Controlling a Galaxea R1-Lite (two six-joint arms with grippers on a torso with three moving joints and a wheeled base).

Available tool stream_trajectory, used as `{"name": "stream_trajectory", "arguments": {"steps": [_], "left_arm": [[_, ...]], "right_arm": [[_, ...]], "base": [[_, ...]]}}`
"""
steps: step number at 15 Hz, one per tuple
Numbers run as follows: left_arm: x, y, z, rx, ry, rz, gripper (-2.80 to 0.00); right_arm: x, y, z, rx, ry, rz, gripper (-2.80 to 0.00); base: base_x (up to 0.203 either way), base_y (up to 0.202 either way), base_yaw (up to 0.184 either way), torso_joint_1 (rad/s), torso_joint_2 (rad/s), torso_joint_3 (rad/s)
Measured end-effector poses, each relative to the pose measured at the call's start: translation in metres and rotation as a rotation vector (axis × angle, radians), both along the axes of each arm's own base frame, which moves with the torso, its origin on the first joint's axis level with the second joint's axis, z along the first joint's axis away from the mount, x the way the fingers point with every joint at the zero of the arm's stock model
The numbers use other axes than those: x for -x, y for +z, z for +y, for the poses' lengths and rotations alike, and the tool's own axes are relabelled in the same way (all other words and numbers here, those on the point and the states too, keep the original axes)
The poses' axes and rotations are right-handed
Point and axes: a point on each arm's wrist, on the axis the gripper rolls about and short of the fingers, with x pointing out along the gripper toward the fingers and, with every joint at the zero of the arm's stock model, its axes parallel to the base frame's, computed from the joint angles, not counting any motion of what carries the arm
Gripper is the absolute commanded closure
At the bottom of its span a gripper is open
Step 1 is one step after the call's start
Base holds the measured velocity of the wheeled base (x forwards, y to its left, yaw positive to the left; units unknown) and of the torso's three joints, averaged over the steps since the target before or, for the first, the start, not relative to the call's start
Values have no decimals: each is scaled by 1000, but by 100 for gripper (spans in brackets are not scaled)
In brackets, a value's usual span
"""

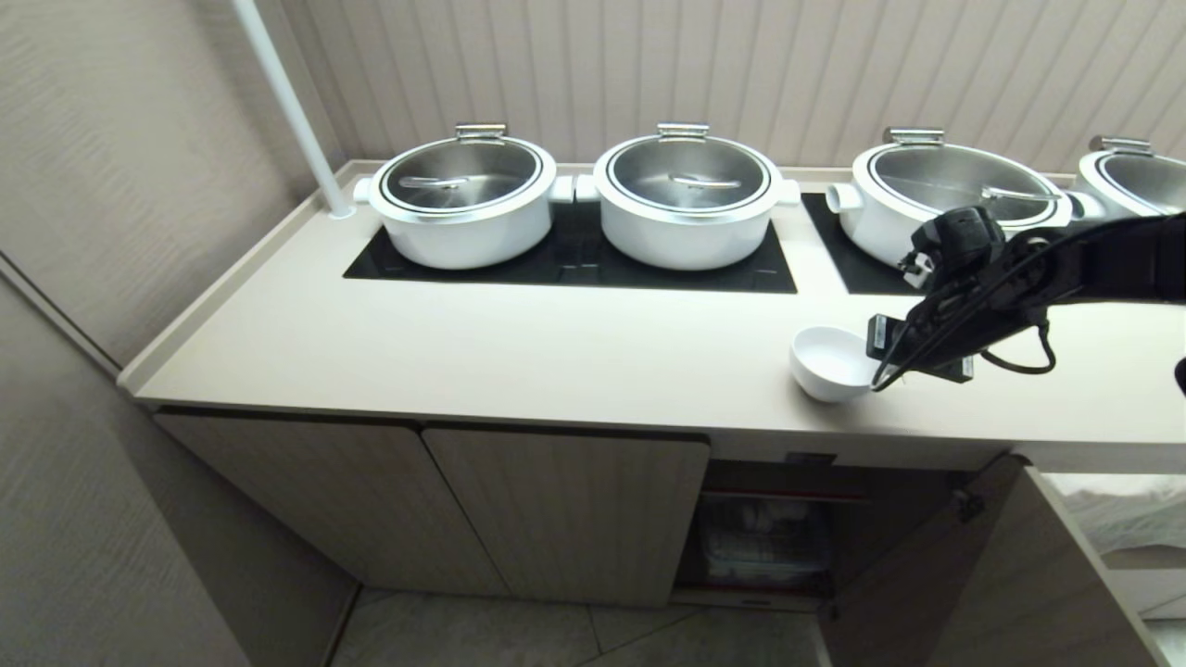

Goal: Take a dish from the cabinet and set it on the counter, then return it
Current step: Place it on the table

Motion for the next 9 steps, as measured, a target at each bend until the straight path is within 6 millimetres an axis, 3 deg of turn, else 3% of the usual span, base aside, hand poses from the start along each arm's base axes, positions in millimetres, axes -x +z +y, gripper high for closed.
{"name": "stream_trajectory", "arguments": {"steps": [9], "left_arm": [[0, 0, 0, 0, 0, 0, 0]], "right_arm": [[0, 0, 1, 1, 1, 0, -280]], "base": [[0, 0, 0, 0, 0, 0]]}}
